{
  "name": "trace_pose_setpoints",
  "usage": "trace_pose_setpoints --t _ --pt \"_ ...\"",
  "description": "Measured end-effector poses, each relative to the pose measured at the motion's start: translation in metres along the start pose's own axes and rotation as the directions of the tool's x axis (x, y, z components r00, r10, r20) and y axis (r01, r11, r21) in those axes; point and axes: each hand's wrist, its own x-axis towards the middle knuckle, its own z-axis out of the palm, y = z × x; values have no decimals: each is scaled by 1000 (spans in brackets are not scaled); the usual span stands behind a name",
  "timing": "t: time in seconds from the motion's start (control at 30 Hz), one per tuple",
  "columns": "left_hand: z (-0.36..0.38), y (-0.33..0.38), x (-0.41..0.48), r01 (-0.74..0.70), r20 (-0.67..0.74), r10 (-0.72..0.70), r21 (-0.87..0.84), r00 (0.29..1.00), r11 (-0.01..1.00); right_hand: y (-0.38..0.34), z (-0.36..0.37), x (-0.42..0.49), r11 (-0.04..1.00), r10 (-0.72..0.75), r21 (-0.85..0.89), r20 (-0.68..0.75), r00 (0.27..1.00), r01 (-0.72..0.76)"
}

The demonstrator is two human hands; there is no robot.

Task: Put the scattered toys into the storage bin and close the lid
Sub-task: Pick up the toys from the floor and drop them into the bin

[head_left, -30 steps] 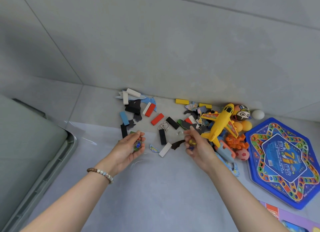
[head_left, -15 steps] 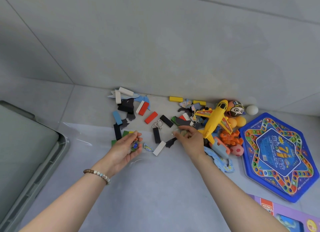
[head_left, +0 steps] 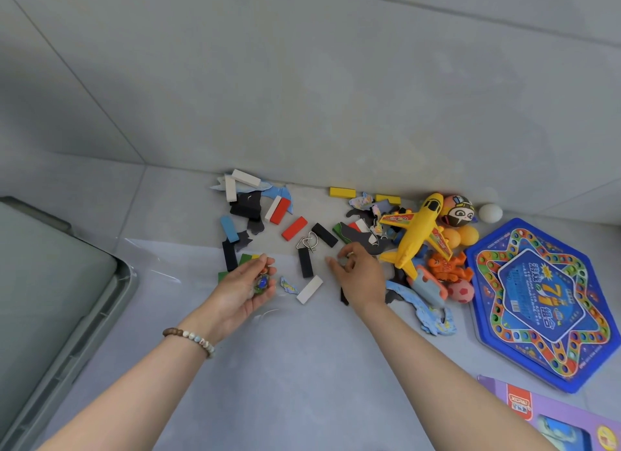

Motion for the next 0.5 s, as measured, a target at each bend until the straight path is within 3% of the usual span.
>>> trace_pose_setpoints --t 0.17,0.33,0.43,0.5 --pt "-1 0 0 17 -16 -17 1 1000 1000 9 6 -12 968 -89 -233 4 996 88" --pt "-1 -1 0 24 -27 -24 2 999 1000 8 5 -8 977 -60 -204 14 998 62" --pt "0 0 -2 28 -31 -28 -6 999 1000 2 -5 -4 991 46 129 6 999 -46" --pt "1 3 -6 17 -30 -18 -7 999 1000 -14 -18 -5 822 205 527 78 976 -215"
